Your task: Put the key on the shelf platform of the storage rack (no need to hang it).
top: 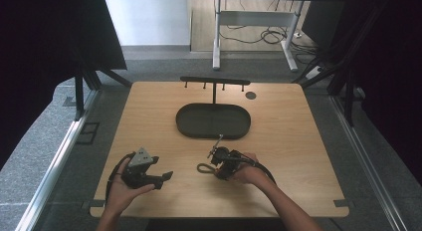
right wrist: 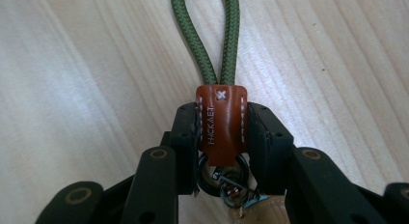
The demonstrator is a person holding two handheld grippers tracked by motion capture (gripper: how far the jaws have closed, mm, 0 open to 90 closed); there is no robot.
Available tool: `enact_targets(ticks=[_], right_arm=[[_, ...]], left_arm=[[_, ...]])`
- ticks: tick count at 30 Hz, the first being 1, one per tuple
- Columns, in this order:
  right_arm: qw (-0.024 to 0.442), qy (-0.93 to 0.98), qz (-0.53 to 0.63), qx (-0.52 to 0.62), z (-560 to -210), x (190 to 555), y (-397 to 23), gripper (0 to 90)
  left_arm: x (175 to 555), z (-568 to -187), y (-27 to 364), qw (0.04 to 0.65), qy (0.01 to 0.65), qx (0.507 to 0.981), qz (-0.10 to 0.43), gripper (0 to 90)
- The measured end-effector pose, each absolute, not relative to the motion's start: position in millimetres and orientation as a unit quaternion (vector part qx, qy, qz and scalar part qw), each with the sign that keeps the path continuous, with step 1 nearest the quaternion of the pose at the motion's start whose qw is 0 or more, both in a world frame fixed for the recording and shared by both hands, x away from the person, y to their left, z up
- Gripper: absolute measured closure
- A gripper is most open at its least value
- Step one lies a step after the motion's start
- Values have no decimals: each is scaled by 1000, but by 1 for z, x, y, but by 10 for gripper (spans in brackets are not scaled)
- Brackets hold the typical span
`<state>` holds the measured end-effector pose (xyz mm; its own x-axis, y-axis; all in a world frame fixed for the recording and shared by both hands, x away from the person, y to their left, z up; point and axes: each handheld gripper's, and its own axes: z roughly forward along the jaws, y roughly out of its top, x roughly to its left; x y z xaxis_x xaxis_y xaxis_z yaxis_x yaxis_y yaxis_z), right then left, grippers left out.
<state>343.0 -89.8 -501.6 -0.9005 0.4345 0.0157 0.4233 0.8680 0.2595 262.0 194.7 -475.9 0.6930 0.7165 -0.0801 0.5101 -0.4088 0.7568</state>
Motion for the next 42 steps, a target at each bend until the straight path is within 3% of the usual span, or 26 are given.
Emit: enact_targets(ticks=[12,42], right_arm=[[39,959,166,225,-455,340,-105,671],[62,956,171,229,-421,357,-103,671]], left_arm=[[261,-475,193,400,368,829,130,240],[262,-476,193,396,365,833,129,240]])
